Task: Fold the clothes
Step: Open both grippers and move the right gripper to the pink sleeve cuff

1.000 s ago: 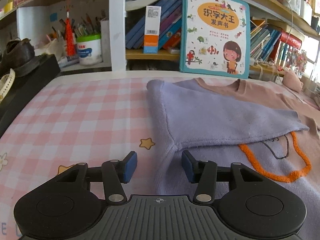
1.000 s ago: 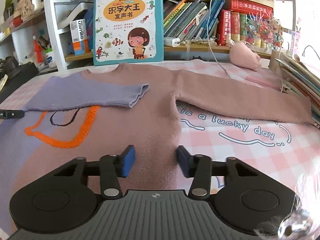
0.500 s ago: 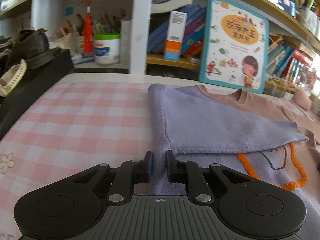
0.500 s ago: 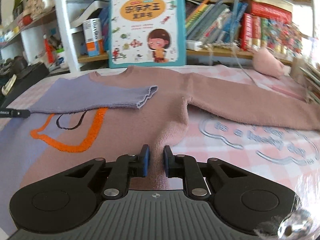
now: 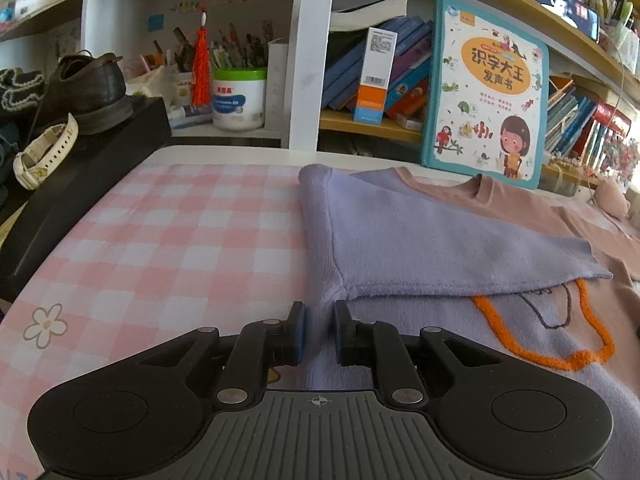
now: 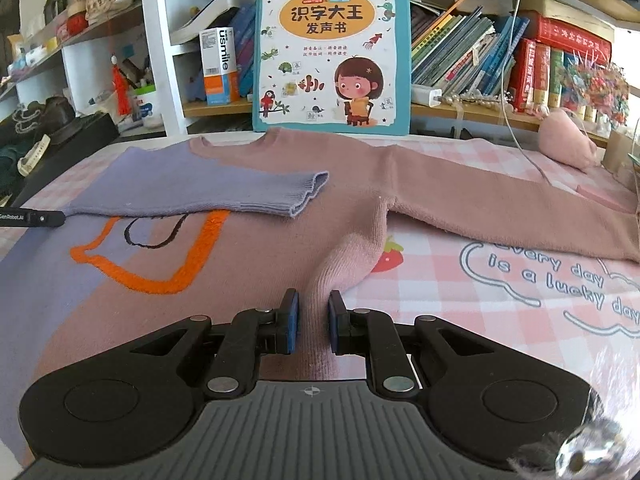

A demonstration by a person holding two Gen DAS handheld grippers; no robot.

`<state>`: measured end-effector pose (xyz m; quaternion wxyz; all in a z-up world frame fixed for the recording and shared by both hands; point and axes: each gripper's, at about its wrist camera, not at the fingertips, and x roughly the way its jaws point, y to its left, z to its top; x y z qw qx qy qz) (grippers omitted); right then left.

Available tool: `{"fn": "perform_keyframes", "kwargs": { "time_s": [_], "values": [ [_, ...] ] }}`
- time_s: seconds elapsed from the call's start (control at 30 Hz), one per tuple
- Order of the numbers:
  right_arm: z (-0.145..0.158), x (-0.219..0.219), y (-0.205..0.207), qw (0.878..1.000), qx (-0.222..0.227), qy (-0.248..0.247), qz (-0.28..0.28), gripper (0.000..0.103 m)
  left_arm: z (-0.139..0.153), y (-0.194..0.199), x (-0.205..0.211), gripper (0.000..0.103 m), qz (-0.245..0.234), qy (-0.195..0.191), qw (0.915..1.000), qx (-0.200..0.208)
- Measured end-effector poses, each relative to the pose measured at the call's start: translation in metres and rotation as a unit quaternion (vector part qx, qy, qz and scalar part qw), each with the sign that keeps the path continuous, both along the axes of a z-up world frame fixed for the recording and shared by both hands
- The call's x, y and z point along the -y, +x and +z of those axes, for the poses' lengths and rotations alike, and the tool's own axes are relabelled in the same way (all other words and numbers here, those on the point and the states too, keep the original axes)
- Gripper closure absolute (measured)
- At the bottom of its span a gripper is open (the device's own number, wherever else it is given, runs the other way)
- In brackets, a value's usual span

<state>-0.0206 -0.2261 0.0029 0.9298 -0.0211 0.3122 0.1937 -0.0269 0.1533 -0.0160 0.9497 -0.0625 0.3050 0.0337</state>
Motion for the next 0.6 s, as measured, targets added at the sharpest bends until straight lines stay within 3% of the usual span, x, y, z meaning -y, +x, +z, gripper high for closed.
{"fn": "perform_keyframes", "kwargs": {
  "time_s": [0.17,0.27,0.33,0.4,0.5,0.6],
  "values": [
    [0.001,-0.002,-0.002,1.000,-0.001,-0.006,-0.001,0.088,0.008,-0.006,0.002,0.088,-0.018,-0.005,0.9993,0.032],
    [0.004,0.001,0.002,1.000,-0.008,-0.003,-0.011,0.077,0.012,-0.009,0.003,0.085,-0.028,-0.008,0.9983,0.051],
    [0.006,0.003,0.002,1.000,-0.004,-0.004,-0.018,0.063,0.015,-0.011,0.004,0.072,-0.036,-0.011,0.9973,0.064],
    [0.009,0.006,0.002,1.000,0.009,-0.008,-0.029,0.057,0.018,-0.014,0.005,0.064,-0.043,-0.013,0.9961,0.077],
    [0.016,0.016,0.004,0.998,0.029,-0.015,-0.056,0.045,0.019,-0.015,0.010,0.044,-0.072,-0.018,0.9935,0.086],
    [0.023,0.036,0.011,0.995,0.041,-0.013,-0.093,0.040,0.015,-0.016,0.020,0.043,-0.104,0.001,0.9918,0.075]
  ]
}}
